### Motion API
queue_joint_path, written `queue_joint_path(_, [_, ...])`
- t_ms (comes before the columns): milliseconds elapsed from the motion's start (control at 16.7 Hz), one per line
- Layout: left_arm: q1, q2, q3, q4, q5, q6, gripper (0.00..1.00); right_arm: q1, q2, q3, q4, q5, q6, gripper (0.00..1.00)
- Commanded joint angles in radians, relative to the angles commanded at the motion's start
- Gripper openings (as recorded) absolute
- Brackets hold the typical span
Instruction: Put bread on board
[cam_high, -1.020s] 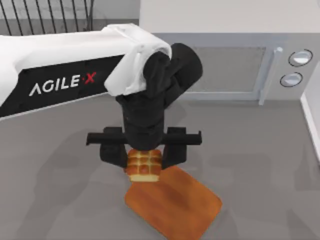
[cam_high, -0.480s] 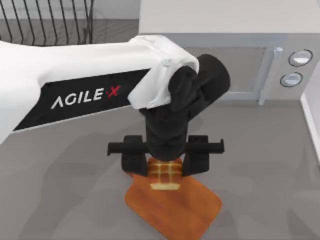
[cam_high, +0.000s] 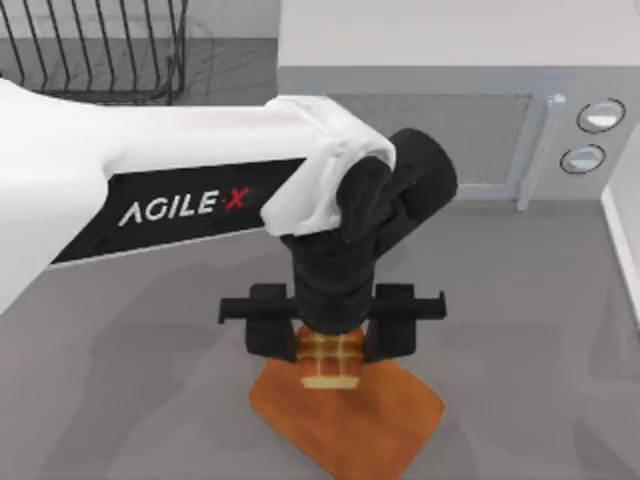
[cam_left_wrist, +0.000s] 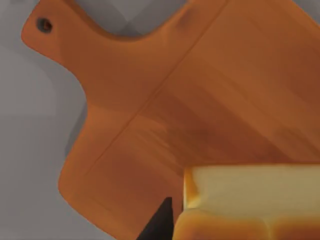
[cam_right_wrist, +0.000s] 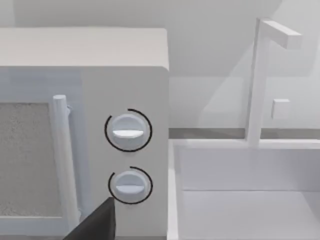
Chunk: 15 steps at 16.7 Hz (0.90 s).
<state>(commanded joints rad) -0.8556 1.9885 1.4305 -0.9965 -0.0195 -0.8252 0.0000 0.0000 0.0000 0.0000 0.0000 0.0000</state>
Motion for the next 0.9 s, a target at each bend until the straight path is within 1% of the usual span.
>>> queue_joint_path(480, [-0.002, 0.025, -0.050, 0.084, 0.000, -0.001, 0.00, 0.000, 0.000, 0.000, 0.000, 0.000, 0.000, 1.00])
queue_joint_path(780, [-0.002, 0.031, -0.056, 0.089, 0.000, -0.001, 0.00, 0.000, 0.000, 0.000, 0.000, 0.000, 0.000, 1.00])
queue_joint_path(900, [-0.002, 0.031, -0.056, 0.089, 0.000, -0.001, 0.15, 0.000, 0.000, 0.000, 0.000, 0.000, 0.000, 1.00])
